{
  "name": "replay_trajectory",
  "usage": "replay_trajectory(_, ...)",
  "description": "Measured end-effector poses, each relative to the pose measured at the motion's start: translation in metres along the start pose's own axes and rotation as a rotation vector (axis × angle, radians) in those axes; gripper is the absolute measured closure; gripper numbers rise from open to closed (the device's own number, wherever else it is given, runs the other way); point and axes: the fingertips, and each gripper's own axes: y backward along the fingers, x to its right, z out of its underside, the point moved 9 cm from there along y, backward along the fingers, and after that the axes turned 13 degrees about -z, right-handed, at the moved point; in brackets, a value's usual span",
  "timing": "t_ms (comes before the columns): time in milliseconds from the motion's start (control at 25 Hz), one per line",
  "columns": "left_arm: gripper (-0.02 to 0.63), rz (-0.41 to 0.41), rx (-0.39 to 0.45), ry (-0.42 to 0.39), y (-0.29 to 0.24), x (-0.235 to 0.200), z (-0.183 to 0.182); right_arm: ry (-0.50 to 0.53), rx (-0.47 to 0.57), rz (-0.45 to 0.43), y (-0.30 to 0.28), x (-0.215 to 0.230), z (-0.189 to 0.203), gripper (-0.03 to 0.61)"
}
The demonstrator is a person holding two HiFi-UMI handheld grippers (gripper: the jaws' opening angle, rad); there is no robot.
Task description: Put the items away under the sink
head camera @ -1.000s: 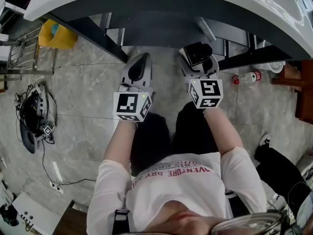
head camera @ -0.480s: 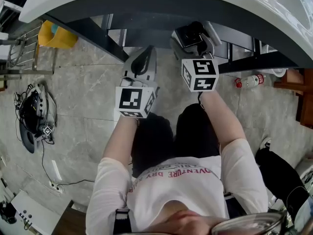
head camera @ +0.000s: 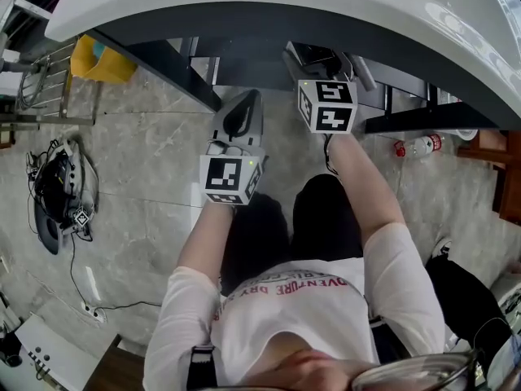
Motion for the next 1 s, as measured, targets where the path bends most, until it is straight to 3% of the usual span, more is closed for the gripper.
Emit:
replay_trajectory(520, 0.591, -0.002, 0.002, 0.053, -0.001, -0.019, 0.0, -0.021, -0.063, 0.124, -0.025, 0.012, 0.009, 0.207)
replay_trajectory(1000, 0.591, -0.017, -0.016, 0.107, -0.002, -0.035, 0.009, -0.027, 0.021, 0.214, -0.029, 0.007, 0.019, 0.207)
